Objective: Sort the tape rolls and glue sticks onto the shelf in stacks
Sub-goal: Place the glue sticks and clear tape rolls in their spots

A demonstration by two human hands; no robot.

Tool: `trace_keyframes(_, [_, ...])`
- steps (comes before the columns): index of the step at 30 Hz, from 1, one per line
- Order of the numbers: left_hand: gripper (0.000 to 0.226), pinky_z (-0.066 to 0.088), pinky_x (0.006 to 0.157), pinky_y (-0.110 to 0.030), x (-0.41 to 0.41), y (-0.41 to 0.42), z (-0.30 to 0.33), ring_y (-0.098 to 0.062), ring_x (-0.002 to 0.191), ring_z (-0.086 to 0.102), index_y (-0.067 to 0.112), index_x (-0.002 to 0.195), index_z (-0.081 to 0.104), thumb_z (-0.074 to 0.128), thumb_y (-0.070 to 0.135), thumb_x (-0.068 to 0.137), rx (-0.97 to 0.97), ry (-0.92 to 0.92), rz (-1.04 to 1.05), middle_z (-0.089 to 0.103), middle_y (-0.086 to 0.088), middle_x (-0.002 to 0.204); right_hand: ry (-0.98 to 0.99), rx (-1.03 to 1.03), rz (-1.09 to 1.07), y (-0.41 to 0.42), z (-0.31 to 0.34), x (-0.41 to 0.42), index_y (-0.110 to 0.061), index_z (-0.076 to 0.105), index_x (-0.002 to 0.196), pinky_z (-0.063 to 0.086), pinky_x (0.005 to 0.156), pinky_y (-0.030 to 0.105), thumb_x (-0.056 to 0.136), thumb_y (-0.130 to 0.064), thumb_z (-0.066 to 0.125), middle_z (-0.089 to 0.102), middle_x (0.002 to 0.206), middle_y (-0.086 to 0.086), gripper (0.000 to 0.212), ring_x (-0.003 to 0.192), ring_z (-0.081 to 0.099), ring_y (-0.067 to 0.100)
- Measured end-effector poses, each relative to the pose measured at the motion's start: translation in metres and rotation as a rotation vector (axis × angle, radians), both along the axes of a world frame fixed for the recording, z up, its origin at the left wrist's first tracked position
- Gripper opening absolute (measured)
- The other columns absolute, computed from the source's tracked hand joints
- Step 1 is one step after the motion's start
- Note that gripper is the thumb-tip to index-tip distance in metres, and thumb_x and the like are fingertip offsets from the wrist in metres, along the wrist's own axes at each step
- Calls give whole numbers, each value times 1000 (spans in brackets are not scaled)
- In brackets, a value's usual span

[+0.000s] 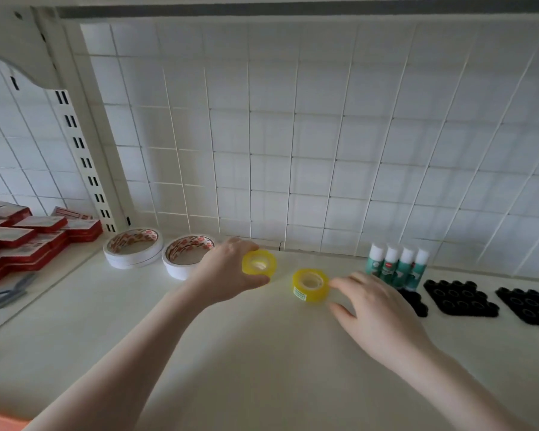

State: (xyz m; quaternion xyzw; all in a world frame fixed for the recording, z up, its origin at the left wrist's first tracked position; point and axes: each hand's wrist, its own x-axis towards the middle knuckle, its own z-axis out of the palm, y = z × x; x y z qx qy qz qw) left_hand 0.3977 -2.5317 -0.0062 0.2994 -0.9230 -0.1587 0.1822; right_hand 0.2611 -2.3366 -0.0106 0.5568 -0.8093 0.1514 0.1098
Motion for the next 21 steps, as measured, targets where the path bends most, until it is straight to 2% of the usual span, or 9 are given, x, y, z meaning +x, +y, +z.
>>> trace_keyframes(4, [65, 39, 95, -30, -2, -4, -9, -18, 116, 50, 20, 130, 51, 72, 44, 74, 41, -16, 13, 54, 0, 128, -19, -9, -28, 0, -4, -3, -30, 50, 126, 36, 87, 22, 95, -36, 44, 53, 115, -9, 33, 112, 48, 12])
trace_keyframes(11, [62, 35, 79, -21, -4, -7, -14, -16, 112, 51, 19, 128, 53, 73, 41, 74, 63, 29, 52, 57, 1, 124, -53, -27, -32, 0, -8, -3, -29, 53, 124, 36, 88, 23, 93, -35, 49, 54, 113, -8, 32, 112, 49, 12])
trace_keyframes(17, [61, 38, 81, -23, -6, -10, -16, -18, 108, 53, 18, 127, 55, 74, 39, 72, 119, 37, 68, 59, 0, 119, -74, -29, -27, 1, -10, -5, -29, 54, 122, 36, 86, 23, 92, -33, 50, 55, 110, -8, 31, 109, 50, 12])
trace_keyframes(21, [63, 37, 86, -23, -7, -10, -16, -18, 112, 52, 17, 130, 51, 74, 34, 74, 155, 42, 64, 57, -1, 122, -88, -25, -35, 1, -13, -7, -29, 56, 122, 38, 84, 23, 91, -31, 52, 55, 106, -9, 31, 107, 51, 12])
